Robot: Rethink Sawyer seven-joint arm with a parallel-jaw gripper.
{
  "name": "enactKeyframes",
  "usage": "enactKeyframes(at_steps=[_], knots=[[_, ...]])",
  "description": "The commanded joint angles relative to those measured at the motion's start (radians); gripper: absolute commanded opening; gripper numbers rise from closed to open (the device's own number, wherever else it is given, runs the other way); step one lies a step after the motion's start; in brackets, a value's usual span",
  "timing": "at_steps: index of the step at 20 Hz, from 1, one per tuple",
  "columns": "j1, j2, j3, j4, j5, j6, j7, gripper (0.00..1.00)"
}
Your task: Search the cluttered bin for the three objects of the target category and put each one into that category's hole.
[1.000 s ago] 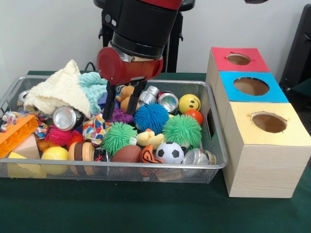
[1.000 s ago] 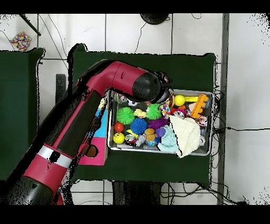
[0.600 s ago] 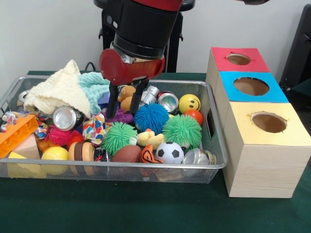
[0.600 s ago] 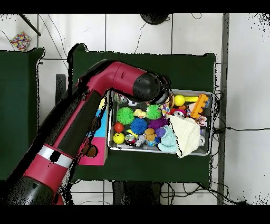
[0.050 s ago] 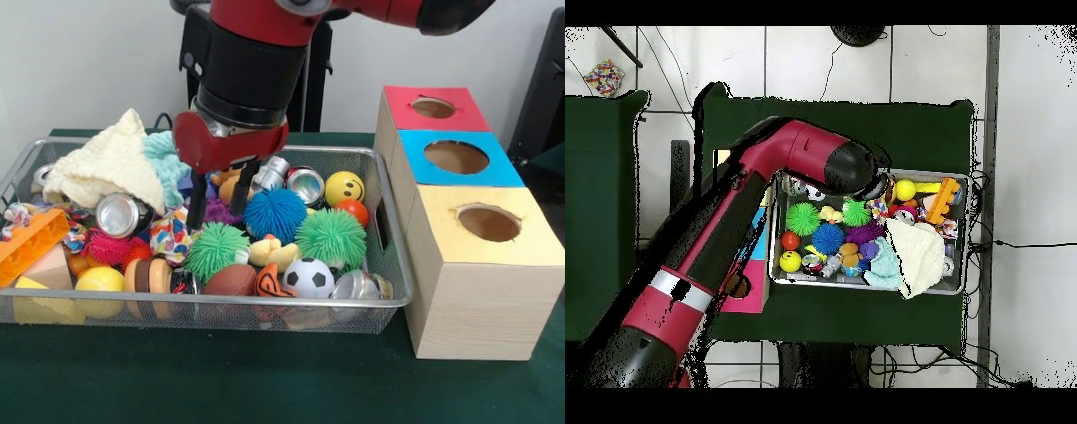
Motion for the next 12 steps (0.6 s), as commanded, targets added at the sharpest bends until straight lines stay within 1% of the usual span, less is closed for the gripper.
enactKeyframes(at_steps=[1, 4, 7, 12], knots=[[-0.038, 0.061, 0.115, -0.064, 0.021, -0.101, 0.054, 1.0], [-0.043, 0.068, 0.117, -0.071, 0.028, -0.102, 0.066, 1.0], [-0.059, 0.056, 0.151, -0.089, 0.066, -0.117, 0.094, 1.0], [-0.084, -0.005, 0.254, -0.114, 0.156, -0.171, 0.151, 1.0]])
